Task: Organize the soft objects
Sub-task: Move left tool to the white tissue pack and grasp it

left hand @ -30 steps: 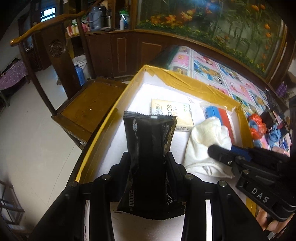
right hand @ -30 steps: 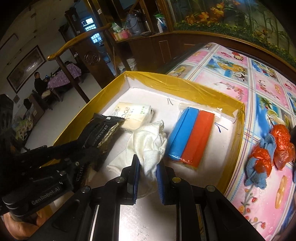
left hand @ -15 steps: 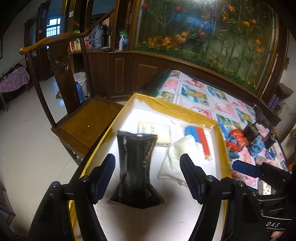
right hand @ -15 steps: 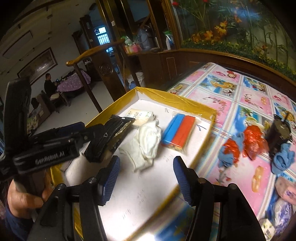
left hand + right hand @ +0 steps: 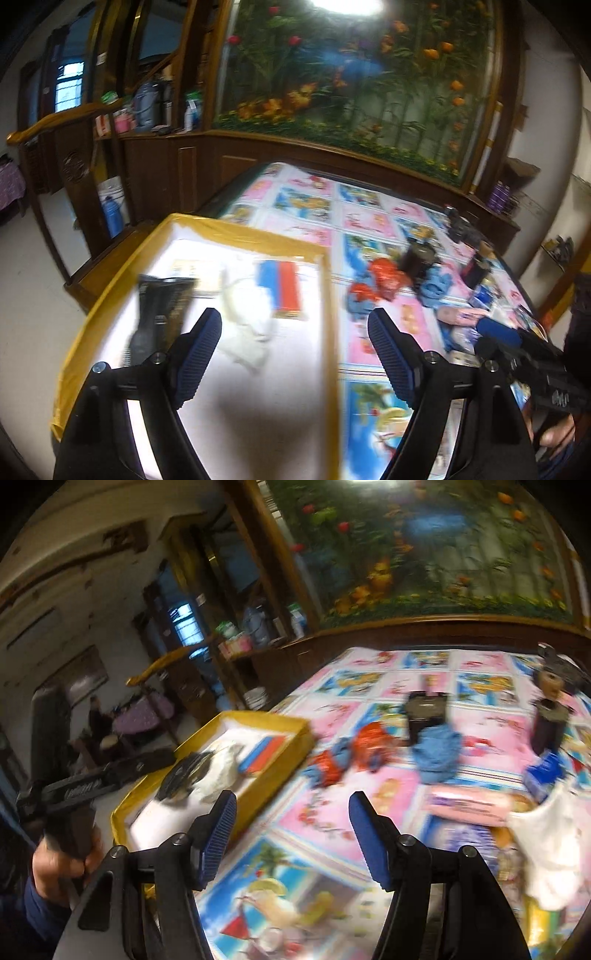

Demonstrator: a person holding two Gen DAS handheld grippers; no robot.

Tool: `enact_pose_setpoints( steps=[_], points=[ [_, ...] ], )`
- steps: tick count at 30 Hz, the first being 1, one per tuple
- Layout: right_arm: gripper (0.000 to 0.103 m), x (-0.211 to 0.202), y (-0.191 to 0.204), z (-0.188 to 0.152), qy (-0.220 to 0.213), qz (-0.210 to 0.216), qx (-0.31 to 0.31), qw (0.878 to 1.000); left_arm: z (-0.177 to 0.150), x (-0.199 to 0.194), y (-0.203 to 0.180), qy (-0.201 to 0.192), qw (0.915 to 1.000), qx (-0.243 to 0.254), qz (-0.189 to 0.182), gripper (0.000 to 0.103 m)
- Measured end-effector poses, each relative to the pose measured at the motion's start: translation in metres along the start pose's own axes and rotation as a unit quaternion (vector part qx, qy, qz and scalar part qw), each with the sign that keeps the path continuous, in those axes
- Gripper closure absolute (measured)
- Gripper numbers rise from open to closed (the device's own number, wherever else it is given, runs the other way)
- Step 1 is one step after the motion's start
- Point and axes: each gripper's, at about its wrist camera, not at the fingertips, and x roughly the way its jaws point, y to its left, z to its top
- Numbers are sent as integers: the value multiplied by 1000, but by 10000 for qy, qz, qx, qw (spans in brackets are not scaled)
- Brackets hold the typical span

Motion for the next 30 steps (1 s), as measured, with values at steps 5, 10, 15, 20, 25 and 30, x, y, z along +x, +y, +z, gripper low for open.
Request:
enact_pose_setpoints(
  steps=[5, 10, 15, 20, 25, 30],
  points=[
    [26, -57, -53, 12, -827, -163, 689, 9941, -6, 14, -63, 386, 9960, 549, -586, 12],
    [26, -93, -86, 9, -1143, -515, 1092, 9861, -32, 44, -117, 1235, 9810, 864, -1219, 12],
    [26, -107, -102, 4, -1179, -739, 1338, 9812, -54, 64, -143, 1663, 9726, 949, -1315, 12],
    [26, -109, -113, 0, -1091, -563, 1552, 9802, -62, 75, -161, 1798, 9684, 1214, -1230, 12],
    [26, -108, -114, -2, -1073, -484, 1574, 9805, -75, 91, -182, 1944, 9622, 1535, -1129, 12],
    [26, -107, -111, -4, -1023, -385, 1595, 9811, -81, 109, -185, 1911, 9630, 1636, -971, 12]
  ],
)
